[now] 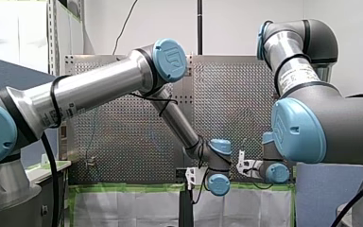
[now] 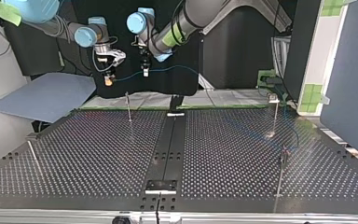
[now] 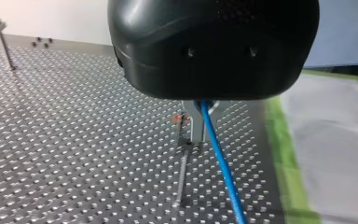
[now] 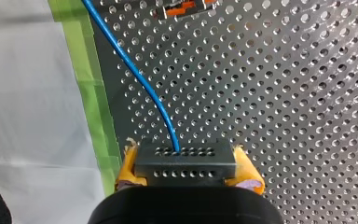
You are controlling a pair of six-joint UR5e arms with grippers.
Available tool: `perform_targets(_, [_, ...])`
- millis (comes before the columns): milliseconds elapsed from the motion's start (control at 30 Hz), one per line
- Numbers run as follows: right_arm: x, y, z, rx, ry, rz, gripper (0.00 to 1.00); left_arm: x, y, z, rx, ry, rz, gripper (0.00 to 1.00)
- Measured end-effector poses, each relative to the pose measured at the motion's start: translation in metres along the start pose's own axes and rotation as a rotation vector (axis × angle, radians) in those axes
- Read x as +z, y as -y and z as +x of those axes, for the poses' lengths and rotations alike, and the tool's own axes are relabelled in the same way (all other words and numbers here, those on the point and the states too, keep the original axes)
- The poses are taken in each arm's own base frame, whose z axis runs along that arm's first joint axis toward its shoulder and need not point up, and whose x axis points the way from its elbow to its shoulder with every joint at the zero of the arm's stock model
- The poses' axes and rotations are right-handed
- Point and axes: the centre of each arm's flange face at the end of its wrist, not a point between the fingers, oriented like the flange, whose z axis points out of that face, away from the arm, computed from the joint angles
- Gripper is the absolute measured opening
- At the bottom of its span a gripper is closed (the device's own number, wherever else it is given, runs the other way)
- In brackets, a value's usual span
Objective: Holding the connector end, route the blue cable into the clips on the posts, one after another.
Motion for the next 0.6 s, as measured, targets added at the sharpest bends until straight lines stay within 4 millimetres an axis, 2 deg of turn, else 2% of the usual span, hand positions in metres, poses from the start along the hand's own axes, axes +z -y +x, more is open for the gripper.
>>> perform_targets(200, [0.012, -0.012, 0.008, -0.007, -0.012, -0.015, 0.0, 0.022, 0.011, -0.018, -0.044, 0.039, 0.007, 0.02])
perform_targets(367, [0.017, -0.02, 0.011, -0.004, -0.017, -0.024, 0.0, 0.051, 0.013, -0.032, -0.086, 0.079, 0.02, 0.02])
perform_targets(467, [0.022, -0.023, 0.015, -0.004, -0.025, -0.017, 0.0, 0.065, 0.013, -0.031, -0.093, 0.086, 0.032, 0.02])
perform_targets(600, [0.03, -0.024, 0.02, -0.001, -0.032, -0.001, 0.0, 0.075, 0.014, -0.018, -0.084, 0.077, 0.052, 0.02])
